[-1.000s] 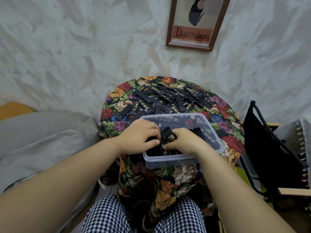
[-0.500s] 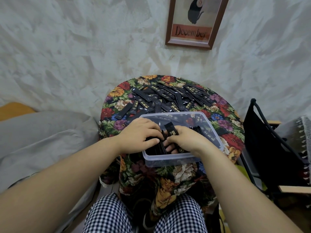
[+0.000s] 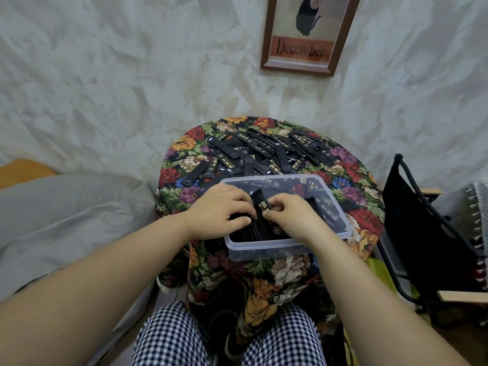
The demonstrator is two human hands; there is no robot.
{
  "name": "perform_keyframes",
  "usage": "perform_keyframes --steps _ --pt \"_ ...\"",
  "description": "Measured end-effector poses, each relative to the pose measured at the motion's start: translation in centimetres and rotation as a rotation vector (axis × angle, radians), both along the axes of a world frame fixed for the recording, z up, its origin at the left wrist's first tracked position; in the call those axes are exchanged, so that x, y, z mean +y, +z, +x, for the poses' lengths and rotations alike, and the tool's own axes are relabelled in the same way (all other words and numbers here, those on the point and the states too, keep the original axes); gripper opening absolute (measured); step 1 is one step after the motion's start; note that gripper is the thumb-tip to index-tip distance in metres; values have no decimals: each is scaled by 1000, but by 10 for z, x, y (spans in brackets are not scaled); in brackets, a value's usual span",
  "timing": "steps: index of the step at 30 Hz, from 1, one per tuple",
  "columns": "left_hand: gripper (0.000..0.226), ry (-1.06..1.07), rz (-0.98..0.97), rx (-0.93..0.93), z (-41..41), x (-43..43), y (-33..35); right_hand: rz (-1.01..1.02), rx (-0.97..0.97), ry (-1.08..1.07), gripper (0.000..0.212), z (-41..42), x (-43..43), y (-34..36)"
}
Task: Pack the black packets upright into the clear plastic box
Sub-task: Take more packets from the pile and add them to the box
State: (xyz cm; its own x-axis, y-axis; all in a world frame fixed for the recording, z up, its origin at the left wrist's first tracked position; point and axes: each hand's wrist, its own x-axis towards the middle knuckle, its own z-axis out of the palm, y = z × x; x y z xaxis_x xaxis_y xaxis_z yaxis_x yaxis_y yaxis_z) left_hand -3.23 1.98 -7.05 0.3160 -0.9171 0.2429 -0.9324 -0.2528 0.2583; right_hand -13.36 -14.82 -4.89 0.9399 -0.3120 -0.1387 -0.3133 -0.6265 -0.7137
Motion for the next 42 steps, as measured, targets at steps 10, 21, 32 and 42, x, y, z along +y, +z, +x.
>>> perform_keyframes --steps 10,21,32,42 --pt "47 4 -23 15 -1 1 -1 -104 121 90 20 1 7 4" --pt "48 2 -30 25 0 1 -2 -52 103 85 7 2 8 4" --pt "49 4 -45 22 -2 1 -1 -60 126 176 23 -1 8 4" --pt "48 19 -125 170 1 2 -2 253 157 94 27 -3 4 4"
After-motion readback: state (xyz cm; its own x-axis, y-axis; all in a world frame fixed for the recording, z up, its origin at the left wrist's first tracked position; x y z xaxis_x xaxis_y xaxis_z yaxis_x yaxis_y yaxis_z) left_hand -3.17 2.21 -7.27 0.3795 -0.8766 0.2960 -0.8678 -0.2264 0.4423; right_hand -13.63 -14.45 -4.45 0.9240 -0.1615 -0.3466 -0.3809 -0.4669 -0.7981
